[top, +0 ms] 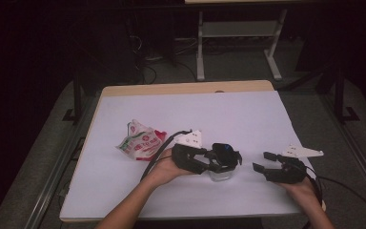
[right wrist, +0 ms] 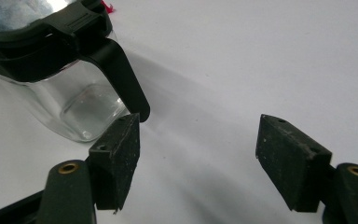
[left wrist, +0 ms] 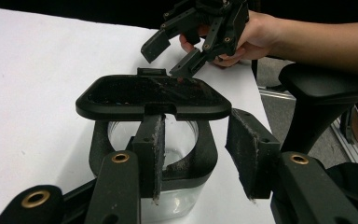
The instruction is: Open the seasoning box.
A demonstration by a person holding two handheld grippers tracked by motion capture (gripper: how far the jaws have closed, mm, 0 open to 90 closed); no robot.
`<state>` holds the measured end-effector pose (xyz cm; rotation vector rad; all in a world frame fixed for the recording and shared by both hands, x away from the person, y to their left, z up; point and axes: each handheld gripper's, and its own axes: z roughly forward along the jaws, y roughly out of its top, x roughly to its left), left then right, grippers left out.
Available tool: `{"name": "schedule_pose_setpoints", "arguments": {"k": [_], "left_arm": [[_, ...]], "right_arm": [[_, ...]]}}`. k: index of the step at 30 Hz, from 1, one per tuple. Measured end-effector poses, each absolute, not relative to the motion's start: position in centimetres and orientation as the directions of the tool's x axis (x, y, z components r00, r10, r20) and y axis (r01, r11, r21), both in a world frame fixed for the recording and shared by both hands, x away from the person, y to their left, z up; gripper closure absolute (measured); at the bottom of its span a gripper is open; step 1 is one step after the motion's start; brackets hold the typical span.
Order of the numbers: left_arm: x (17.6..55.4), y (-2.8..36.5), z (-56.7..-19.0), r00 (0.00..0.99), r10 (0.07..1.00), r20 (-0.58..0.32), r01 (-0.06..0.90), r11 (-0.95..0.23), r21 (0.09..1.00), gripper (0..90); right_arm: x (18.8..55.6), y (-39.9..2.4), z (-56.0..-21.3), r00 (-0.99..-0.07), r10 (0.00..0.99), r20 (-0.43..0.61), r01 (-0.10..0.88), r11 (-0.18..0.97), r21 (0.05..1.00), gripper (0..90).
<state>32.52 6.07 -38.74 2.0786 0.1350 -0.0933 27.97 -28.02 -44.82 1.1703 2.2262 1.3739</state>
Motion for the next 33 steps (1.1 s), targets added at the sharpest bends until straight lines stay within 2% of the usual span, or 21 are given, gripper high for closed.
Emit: {"name": "schedule_pose_setpoints", "arguments": {"k": [3,4,8,15,28,33], "left_arm": [[32.5,6.1,-38.7,0.989,0.05,-0.136,0.143,-0.489,0.86,58.1],[32.5,6.0,-38.7,0.991,0.047,-0.129,0.135,-0.491,0.861,66.3],[32.3,5.9,-38.6,0.992,0.05,-0.115,0.124,-0.499,0.858,68.1],[32.3,5.9,-38.5,0.993,0.061,-0.097,0.115,-0.508,0.854,89.8],[32.6,5.5,-37.1,0.993,0.086,-0.085,0.118,-0.525,0.843,90.0],[32.7,5.0,-36.3,0.994,0.067,-0.082,0.105,-0.518,0.849,90.0]], "right_arm": [[28.0,-28.0,-44.8,-0.636,0.752,0.172,0.492,0.223,0.842,30.0],[28.0,-28.0,-44.8,-0.637,0.752,0.172,0.492,0.223,0.842,30.0],[28.0,-28.0,-44.8,-0.637,0.751,0.173,0.491,0.223,0.842,30.0],[27.9,-28.1,-44.8,-0.637,0.751,0.172,0.492,0.225,0.841,30.0],[27.9,-28.0,-44.8,-0.637,0.75,0.178,0.496,0.222,0.839,30.0],[27.9,-28.0,-44.9,-0.636,0.75,0.18,0.498,0.221,0.839,30.0]]}}
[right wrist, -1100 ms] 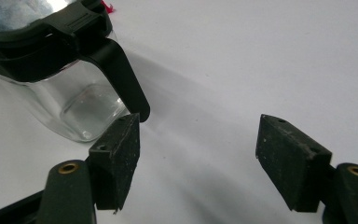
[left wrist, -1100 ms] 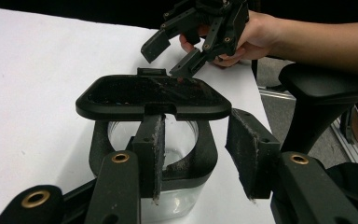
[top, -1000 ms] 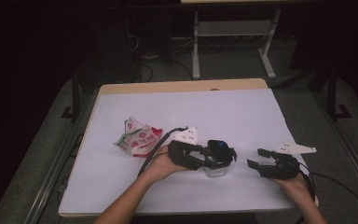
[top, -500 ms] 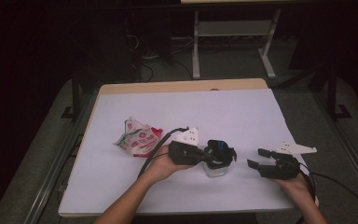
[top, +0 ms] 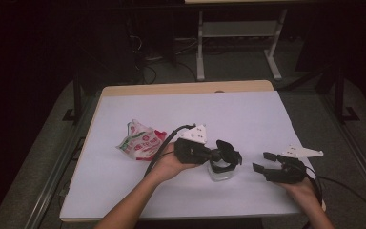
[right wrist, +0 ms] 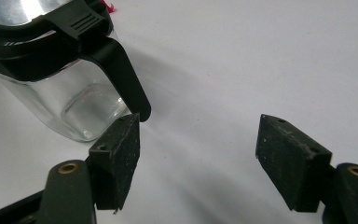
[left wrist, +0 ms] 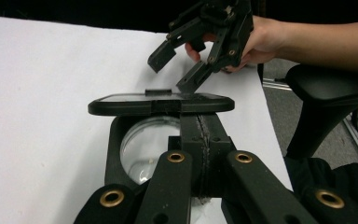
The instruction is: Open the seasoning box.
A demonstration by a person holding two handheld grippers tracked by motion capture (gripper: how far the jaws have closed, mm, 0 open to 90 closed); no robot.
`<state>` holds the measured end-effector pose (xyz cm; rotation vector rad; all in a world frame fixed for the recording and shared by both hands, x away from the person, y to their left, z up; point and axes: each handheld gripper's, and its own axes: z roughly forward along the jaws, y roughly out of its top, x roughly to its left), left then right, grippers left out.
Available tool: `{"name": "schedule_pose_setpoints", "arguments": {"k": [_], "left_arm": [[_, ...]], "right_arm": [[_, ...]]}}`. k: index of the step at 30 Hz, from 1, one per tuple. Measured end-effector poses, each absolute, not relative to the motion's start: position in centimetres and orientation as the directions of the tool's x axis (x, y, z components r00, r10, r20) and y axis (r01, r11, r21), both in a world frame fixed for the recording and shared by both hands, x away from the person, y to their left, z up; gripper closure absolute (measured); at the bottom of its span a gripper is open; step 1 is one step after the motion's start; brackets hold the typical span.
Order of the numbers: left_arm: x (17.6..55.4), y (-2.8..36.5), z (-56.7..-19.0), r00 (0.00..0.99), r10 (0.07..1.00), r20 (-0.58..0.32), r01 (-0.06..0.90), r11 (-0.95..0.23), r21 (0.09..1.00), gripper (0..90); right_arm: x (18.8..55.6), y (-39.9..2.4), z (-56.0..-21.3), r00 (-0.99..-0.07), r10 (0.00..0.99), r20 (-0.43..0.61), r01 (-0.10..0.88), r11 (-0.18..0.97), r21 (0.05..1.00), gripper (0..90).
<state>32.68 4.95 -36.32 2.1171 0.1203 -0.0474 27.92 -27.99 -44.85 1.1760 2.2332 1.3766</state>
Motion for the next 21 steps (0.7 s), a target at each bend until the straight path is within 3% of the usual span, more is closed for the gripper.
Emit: {"name": "schedule_pose_setpoints", "arguments": {"k": [21], "left_arm": [[34.0,1.9,-34.1,0.997,0.065,-0.053,0.079,-0.541,0.837,90.0]], "right_arm": [[27.9,-28.0,-44.9,-0.633,0.752,0.185,0.501,0.215,0.839,30.0]]}}
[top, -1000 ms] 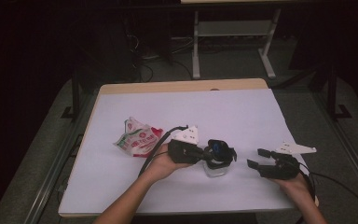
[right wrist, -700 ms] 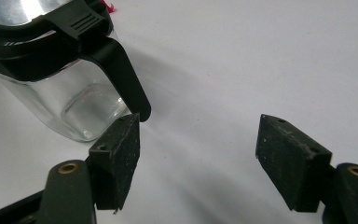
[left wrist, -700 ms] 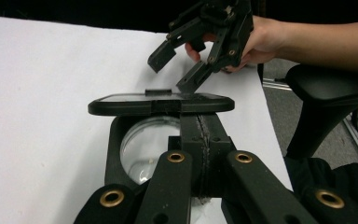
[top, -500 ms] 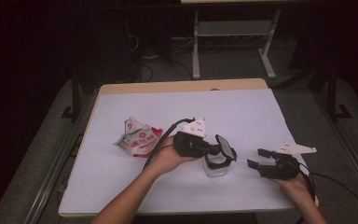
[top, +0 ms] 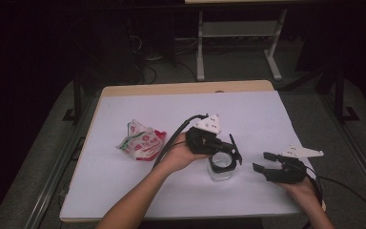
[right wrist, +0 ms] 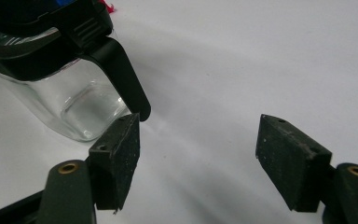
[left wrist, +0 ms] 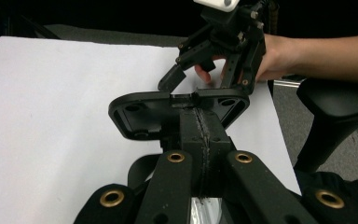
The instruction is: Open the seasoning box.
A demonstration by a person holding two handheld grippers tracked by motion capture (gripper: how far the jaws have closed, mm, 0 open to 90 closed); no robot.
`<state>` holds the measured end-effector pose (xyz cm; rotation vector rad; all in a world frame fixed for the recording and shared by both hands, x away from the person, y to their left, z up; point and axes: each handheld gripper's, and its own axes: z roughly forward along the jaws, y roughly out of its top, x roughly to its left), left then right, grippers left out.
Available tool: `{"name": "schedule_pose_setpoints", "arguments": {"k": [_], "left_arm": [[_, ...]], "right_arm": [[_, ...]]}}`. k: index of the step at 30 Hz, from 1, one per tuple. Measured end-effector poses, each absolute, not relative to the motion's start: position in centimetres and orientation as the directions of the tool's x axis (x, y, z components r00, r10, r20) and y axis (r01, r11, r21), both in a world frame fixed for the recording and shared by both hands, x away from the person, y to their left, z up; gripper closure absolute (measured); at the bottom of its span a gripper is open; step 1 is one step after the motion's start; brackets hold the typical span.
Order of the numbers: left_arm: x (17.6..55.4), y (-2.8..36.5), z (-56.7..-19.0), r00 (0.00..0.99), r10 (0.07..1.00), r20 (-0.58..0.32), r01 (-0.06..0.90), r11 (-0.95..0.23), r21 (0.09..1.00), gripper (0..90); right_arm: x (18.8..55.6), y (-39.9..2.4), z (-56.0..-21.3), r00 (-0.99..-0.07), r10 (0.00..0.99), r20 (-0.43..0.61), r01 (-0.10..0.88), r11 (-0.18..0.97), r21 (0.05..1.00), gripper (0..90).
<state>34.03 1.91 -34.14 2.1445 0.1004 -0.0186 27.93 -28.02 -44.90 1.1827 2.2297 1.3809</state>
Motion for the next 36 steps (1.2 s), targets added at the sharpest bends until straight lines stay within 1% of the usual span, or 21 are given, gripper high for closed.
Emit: {"name": "schedule_pose_setpoints", "arguments": {"k": [11,25,36], "left_arm": [[34.4,0.2,-34.0,0.997,0.055,-0.049,0.071,-0.541,0.838,90.0],[35.0,-0.6,-34.5,0.996,0.057,-0.066,0.087,-0.54,0.837,90.0],[35.1,-1.4,-34.7,0.997,0.046,-0.065,0.08,-0.545,0.834,90.0]], "right_arm": [[27.9,-28.0,-44.9,-0.637,0.749,0.183,0.499,0.219,0.839,30.0],[27.9,-28.0,-45.0,-0.64,0.747,0.177,0.497,0.227,0.838,30.0],[27.9,-28.0,-45.0,-0.641,0.747,0.177,0.496,0.227,0.838,29.9]]}}
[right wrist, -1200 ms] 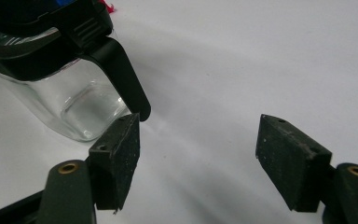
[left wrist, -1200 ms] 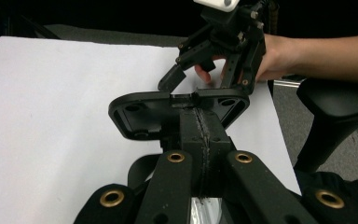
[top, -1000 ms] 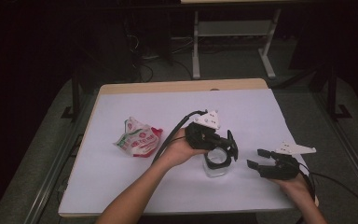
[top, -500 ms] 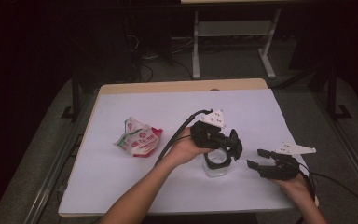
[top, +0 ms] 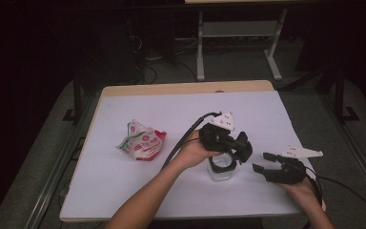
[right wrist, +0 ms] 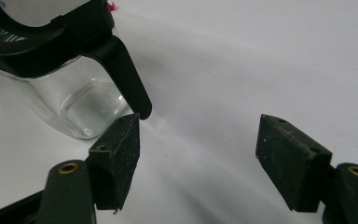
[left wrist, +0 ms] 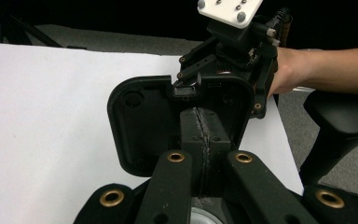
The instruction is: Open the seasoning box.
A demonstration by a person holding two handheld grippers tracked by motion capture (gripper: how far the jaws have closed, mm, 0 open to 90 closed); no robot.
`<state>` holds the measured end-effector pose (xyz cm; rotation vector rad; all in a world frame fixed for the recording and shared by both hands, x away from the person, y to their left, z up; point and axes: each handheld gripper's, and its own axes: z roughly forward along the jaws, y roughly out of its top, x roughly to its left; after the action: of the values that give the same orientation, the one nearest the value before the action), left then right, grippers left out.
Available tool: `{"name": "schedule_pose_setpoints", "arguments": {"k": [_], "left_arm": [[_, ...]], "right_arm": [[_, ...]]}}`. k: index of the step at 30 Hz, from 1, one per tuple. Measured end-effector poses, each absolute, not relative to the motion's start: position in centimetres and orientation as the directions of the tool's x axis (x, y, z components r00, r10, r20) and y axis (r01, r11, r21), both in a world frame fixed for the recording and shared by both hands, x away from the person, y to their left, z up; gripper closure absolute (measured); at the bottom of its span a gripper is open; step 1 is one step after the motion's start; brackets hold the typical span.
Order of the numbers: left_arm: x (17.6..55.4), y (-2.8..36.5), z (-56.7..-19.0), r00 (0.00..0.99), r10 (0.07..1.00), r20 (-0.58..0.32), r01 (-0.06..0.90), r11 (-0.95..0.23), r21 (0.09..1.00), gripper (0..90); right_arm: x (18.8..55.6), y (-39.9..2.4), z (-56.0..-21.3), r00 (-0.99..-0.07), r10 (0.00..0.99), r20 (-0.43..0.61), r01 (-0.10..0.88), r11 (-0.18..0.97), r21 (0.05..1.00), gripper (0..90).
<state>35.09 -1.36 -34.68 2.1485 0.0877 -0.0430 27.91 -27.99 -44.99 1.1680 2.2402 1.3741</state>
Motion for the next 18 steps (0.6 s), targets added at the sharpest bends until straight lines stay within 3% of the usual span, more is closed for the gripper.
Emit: {"name": "schedule_pose_setpoints", "arguments": {"k": [18], "left_arm": [[35.2,0.1,-34.3,0.989,0.075,-0.129,0.149,-0.548,0.823,87.3]], "right_arm": [[27.9,-28.0,-45.0,-0.64,0.748,0.177,0.496,0.227,0.838,29.9]]}}
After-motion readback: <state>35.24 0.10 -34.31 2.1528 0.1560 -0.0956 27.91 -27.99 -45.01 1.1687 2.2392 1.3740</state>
